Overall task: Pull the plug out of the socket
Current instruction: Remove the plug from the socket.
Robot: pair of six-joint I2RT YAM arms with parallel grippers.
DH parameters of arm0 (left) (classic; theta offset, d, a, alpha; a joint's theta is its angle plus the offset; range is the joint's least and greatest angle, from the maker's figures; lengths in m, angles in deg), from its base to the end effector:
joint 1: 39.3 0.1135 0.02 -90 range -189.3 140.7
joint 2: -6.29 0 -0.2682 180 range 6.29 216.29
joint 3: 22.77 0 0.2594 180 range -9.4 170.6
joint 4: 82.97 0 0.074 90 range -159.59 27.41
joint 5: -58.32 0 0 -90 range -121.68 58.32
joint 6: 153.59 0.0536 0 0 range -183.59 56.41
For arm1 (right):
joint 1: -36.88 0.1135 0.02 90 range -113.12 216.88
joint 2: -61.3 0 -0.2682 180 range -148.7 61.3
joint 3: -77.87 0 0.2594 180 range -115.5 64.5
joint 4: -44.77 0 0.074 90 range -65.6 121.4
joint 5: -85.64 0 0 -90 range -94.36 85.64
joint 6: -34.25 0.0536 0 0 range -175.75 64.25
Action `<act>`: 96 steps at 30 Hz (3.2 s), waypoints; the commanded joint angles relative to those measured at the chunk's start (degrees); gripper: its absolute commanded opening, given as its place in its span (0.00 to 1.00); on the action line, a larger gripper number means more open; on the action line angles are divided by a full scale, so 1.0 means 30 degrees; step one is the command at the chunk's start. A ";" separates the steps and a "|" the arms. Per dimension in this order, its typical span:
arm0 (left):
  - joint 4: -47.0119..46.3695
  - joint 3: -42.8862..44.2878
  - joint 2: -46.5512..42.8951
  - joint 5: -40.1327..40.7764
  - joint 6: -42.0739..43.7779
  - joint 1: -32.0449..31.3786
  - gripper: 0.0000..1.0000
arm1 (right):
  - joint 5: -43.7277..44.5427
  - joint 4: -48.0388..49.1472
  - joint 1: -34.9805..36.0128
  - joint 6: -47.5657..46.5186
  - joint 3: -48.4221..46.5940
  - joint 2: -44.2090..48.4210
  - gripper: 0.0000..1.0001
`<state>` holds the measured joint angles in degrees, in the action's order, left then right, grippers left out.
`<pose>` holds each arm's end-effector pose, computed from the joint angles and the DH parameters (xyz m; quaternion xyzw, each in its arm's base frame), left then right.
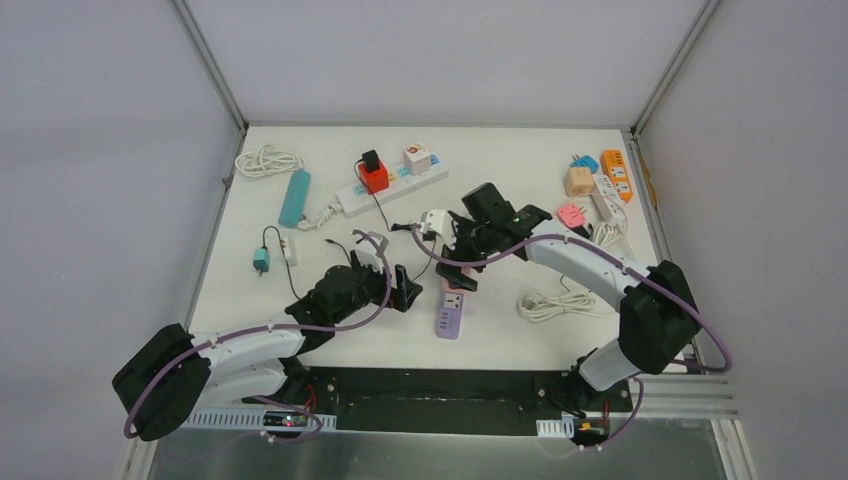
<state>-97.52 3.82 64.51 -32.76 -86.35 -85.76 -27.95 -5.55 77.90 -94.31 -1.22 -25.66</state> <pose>0.1519 -0.1613 0.1680 0.1706 0.7859 -0.3438 0.4848 0.2331 0.2312 0.2412 -0.6455 0.6875 0.2023 0.2640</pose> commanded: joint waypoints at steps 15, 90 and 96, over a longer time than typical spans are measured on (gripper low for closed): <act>-0.1218 0.0208 0.1020 0.1082 -0.2541 -0.0012 0.99 | 0.2565 0.0436 0.1592 -0.1515 0.0726 -0.1420 0.38; -1.2157 0.2645 1.6690 -0.3467 -1.4027 -0.2597 0.00 | -0.4274 0.6589 -0.3206 -0.1557 0.6173 0.1246 0.00; -1.3279 0.2257 1.7171 -0.3029 -1.4360 -0.2588 0.00 | -0.2868 0.6600 -0.1671 -0.1694 0.6260 0.1597 0.00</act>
<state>-139.96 11.60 114.30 -43.47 -129.78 -92.23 -37.13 14.86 67.97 -97.85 18.11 -20.89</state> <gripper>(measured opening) 0.302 0.629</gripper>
